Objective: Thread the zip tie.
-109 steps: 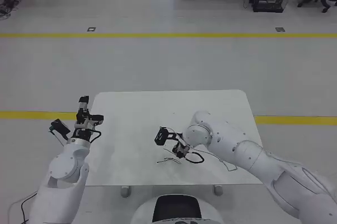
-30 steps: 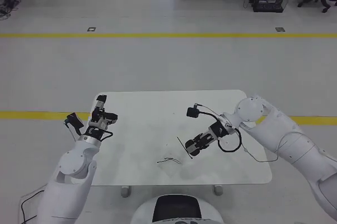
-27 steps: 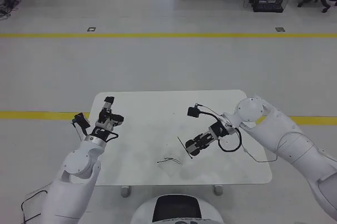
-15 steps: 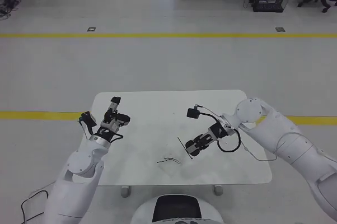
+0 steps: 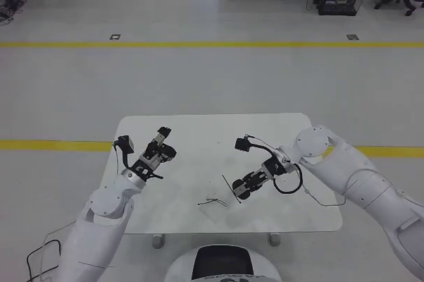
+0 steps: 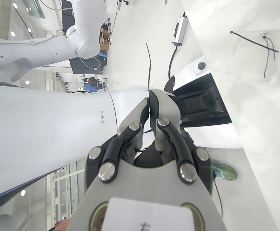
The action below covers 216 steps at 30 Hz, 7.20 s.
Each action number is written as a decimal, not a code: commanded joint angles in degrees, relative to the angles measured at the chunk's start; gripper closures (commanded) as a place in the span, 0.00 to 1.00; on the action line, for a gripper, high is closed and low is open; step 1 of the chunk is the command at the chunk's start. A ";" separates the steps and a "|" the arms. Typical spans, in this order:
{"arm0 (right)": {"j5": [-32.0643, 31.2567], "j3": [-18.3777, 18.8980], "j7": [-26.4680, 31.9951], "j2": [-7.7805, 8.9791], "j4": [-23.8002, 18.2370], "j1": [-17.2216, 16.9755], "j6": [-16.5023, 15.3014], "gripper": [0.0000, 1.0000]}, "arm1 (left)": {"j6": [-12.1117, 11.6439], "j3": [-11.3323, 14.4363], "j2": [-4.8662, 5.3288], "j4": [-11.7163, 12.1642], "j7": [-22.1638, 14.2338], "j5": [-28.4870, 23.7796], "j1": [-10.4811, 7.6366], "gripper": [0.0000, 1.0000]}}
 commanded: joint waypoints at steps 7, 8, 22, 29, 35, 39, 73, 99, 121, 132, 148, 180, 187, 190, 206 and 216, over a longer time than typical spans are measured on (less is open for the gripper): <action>2.14 0.34 0.00 -0.19 -0.81 -1.80 0.00 1.00 | -4.87 0.63 0.68 3.66 -15.90 -2.38 -3.56 0.00; 2.24 0.11 0.00 -0.19 -0.74 -1.77 0.00 1.00 | -4.97 0.76 0.74 4.16 -17.31 -2.87 -3.95 0.00; 3.72 -2.53 0.00 -0.45 0.83 -0.67 0.00 1.00 | -7.18 4.23 1.06 7.40 -27.25 -2.57 -6.76 0.00; 4.71 -1.78 0.00 -0.60 0.24 -2.22 0.00 1.00 | -7.75 5.45 1.45 8.19 -34.76 -5.75 -8.29 0.00; 6.31 -2.79 0.00 -0.91 0.06 -2.09 0.00 1.00 | -6.08 7.47 1.58 10.02 -38.78 -8.17 -10.16 0.00; 6.88 -3.54 0.00 -1.12 0.60 -1.58 0.00 1.00 | -7.58 8.41 1.61 11.13 -37.27 -7.35 -10.88 0.00; 2.74 -1.06 -4.79 -2.44 3.11 -4.37 0.00 1.00 | -4.95 12.14 2.14 9.29 -33.11 -7.72 -10.77 0.00; 1.53 3.36 -4.14 -6.30 6.95 -5.70 0.00 1.00 | -5.58 13.85 3.24 9.87 -33.51 -7.18 -11.42 0.55; 2.05 5.95 -1.46 -8.32 9.83 -7.09 0.00 1.00 | -4.23 15.64 4.11 10.38 -33.39 -6.77 -11.99 0.66; 2.30 6.42 -0.43 -9.34 11.02 -7.27 0.00 1.00 | -4.48 16.58 4.43 10.65 -32.63 -6.31 -12.33 0.81; 0.86 8.11 -0.28 -10.19 11.33 -7.96 0.00 1.00 | -4.57 17.69 4.87 11.06 -32.06 -6.69 -12.87 0.85; -9.01 15.37 -6.14 -7.61 3.32 -12.78 1.01 0.00 | -3.02 16.20 5.95 11.48 -21.84 -4.49 -12.30 1.00; -9.01 15.37 -6.14 -7.61 3.32 -12.78 1.01 0.00 | -3.02 16.20 5.95 11.48 -21.84 -4.49 -12.30 1.00; -9.01 15.37 -6.14 -7.61 3.32 -12.78 1.01 0.00 | -2.33 16.26 5.86 11.68 -20.47 -5.29 -12.11 1.00; -16.40 24.80 -19.99 -6.77 -5.23 -22.37 0.00 0.00 | 1.45 15.24 4.65 9.42 -0.90 -13.65 -8.96 1.00; -16.92 25.67 -20.25 -7.38 -5.13 -23.19 0.00 0.00 | 3.01 15.59 3.99 10.00 8.05 -14.92 -8.12 1.00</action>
